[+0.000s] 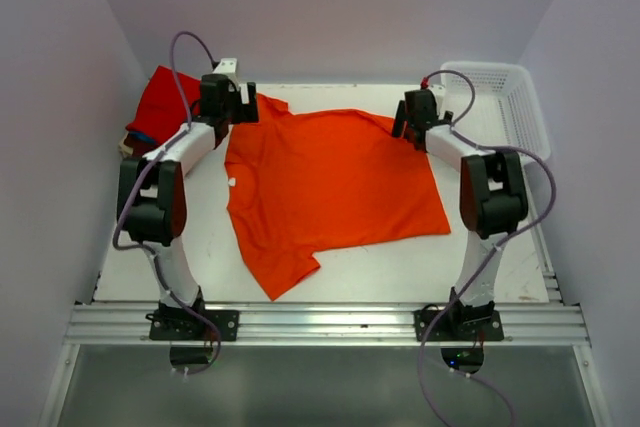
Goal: Fold and stack the t-shirts
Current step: Flatten out the tshirt
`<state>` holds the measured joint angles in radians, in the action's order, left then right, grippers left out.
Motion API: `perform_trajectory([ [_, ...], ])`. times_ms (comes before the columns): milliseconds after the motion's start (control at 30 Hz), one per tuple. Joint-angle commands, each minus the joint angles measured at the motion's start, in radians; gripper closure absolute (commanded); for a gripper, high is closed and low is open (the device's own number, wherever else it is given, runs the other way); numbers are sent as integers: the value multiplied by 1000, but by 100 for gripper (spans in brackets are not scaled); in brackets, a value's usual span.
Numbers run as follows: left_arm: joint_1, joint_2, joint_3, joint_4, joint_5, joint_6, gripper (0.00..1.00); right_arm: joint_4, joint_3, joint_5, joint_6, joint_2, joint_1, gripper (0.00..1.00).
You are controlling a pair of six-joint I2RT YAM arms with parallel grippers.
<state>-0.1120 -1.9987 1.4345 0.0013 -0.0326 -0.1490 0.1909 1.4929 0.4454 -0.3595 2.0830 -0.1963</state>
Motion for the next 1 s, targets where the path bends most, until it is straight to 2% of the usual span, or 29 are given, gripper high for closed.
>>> perform_trajectory([
  [0, -64, 251, -84, 149, -65, -40, 0, -217, -143, 2, -7, -301, -26, 1],
  [67, -133, 322, -129, 108, -136, -35, 0, -228, -247, 0, 4, -381, -51, 1],
  [100, -159, 343, -159, 32, -150, -64, 0, -216, -272, 12, 5, -446, -60, 1],
  [167, -210, 406, -212, -35, -110, -80, 0, -194, -345, -2, 4, -510, -75, 1],
  [267, -287, 483, -307, -226, -93, -122, 0, -47, -398, -27, 5, -593, -92, 1],
  [333, -345, 555, -411, -283, -92, -145, 0, 45, -448, -47, 1, -661, -97, 1],
  [500, -417, 785, -698, -345, -24, -349, 0, 145, -605, -47, -59, -869, -126, 1],
  [600, -504, 926, -759, -441, -61, -458, 0, 192, -677, -36, -70, -1006, -137, 1],
  [633, -565, 966, -755, -477, -73, -483, 0, 208, -695, -37, -68, -1032, -138, 1],
  [767, -771, 962, -698, -622, -101, -613, 0, 266, -718, -45, -78, -1101, -138, 1],
  [800, -860, 939, -672, -638, -93, -623, 0, 271, -718, -56, -78, -1106, -138, 1],
  [900, -986, 826, -651, -684, -70, -633, 0, 289, -712, -62, -88, -1085, -140, 1],
  [967, -1000, 772, -687, -660, -53, -621, 0, 292, -709, -66, -91, -1077, -138, 1],
])
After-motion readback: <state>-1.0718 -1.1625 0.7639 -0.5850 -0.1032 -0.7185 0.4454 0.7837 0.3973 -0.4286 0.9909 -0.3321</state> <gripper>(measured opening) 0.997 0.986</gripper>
